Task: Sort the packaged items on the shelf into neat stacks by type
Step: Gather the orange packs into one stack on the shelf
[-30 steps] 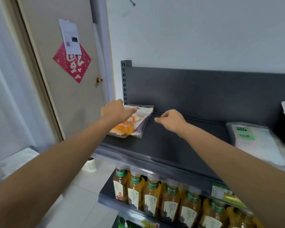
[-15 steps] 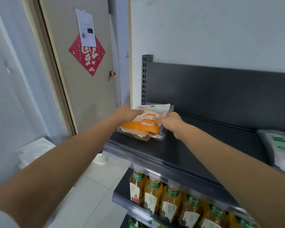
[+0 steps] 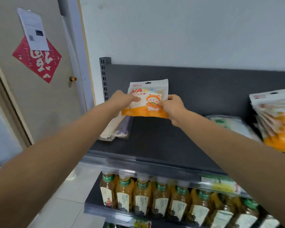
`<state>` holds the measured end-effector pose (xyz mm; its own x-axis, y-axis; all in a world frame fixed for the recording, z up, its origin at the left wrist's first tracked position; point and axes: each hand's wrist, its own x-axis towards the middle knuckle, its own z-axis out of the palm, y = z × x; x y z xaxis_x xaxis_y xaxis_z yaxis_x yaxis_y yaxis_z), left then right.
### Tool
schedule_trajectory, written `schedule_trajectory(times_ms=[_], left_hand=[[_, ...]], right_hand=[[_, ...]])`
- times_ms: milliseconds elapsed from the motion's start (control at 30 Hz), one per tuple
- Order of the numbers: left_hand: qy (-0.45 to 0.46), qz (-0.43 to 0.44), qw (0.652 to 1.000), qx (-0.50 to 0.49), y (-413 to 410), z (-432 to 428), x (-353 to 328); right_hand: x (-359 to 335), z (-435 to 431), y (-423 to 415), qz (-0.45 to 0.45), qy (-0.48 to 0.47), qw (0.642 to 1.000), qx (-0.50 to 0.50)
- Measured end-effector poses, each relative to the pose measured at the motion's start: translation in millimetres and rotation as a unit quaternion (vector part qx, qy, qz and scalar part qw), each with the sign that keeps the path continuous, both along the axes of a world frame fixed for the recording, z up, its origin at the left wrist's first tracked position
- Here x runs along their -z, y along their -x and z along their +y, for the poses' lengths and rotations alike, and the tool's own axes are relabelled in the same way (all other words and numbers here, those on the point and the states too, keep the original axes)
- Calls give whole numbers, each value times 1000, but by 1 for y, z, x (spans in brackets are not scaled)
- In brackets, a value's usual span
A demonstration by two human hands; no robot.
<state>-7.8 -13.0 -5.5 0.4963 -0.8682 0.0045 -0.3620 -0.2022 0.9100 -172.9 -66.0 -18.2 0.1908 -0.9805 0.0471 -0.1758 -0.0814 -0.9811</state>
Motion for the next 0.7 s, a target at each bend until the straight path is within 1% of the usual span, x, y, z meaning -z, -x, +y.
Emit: schedule_trajectory(times_ms=[200,367,500,633,700], left_hand=[[33,6,993,117,112,-42,-25],[54,-2,980,189,214,-76,-37],[66,9,972,225,295,-98,-41],[71,17,970,231,358,-122,-29],[74,15,972,223,380,-136,-21]], right_hand=[[-37,-22,123,12,32,995,97],[-58,-42,233,21,53,984,168],[-66,-66,318,13,45,985,164],[-64,-81,380,103,36,982,151],[-61,-94,399,150,55,977,141]])
